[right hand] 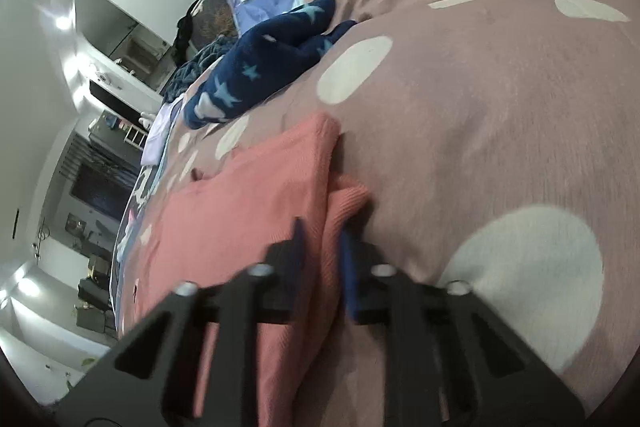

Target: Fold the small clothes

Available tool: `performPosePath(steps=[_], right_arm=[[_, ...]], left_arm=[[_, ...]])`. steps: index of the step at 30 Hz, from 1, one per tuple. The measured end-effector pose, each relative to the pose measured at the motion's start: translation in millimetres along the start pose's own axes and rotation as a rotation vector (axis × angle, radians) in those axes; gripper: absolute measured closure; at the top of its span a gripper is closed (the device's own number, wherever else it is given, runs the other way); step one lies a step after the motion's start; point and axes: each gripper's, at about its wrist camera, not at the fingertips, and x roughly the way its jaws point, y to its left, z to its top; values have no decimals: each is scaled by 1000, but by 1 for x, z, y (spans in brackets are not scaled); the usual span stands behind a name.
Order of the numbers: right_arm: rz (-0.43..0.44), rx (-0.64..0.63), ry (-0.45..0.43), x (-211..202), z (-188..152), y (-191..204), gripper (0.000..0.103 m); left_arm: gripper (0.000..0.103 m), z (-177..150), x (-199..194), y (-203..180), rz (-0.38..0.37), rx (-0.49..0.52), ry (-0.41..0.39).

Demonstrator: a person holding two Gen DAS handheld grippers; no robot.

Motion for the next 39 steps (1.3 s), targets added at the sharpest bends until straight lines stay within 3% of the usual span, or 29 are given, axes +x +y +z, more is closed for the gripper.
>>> performPosePath(steps=[1, 3, 4, 7, 11, 14, 16, 18, 20, 21, 22, 25, 27, 29, 30, 31, 33, 36, 39], right_arm=[[19, 13, -14, -2, -1, -4, 93], [55, 27, -49, -7, -2, -5, 93], [63, 25, -60, -9, -2, -5, 94], [110, 12, -110, -20, -2, 1, 95], [208, 13, -174, -42, 2, 11, 98], [143, -7, -167, -36, 2, 11, 98], [64, 28, -109, -20, 1, -2, 96], [79, 95, -67, -13, 2, -16, 94], [140, 139, -67, -20, 5, -23, 77], [153, 144, -77, -23, 5, -24, 65], [174, 141, -87, -27, 6, -24, 61], [164, 90, -51, -24, 5, -17, 48], [104, 20, -26, -16, 3, -5, 48], [-6, -70, -10, -5, -1, 10, 50], [-55, -109, -27, -1, -2, 17, 71], [-89, -123, -39, 0, -3, 19, 96], [-55, -106, -84, -7, -3, 19, 97], [7, -164, -172, -33, -4, 37, 97], [-68, -199, -165, -26, -3, 39, 97]], left_arm=[[67, 2, 0, 0, -15, -2, -5], [90, 4, -2, -3, -26, 10, -8], [96, 7, -3, -4, -32, 9, -11], [100, 10, -15, -2, -68, 3, -46], [100, 7, -29, -2, -122, 3, -69], [100, 1, -19, -1, -132, 3, -44], [99, -3, -6, -3, -135, -12, -16], [98, -5, -2, -4, -129, -20, -22], [87, -3, -3, -5, -127, -15, -25], [73, -3, -5, -9, -123, -3, -27], [61, -3, -8, -14, -107, 19, -28], [55, -6, -7, -29, -56, 108, -25], [54, -5, -3, -32, -27, 129, -31], [55, 0, 1, -29, -31, 105, -32], [67, 3, 3, -27, -29, 95, -33], [88, 5, 6, -24, -15, 95, -34], [99, 8, 7, -19, -8, 101, -44], [99, 13, -9, -13, -81, 76, -100], [99, 15, -8, -15, -103, 99, -97]])
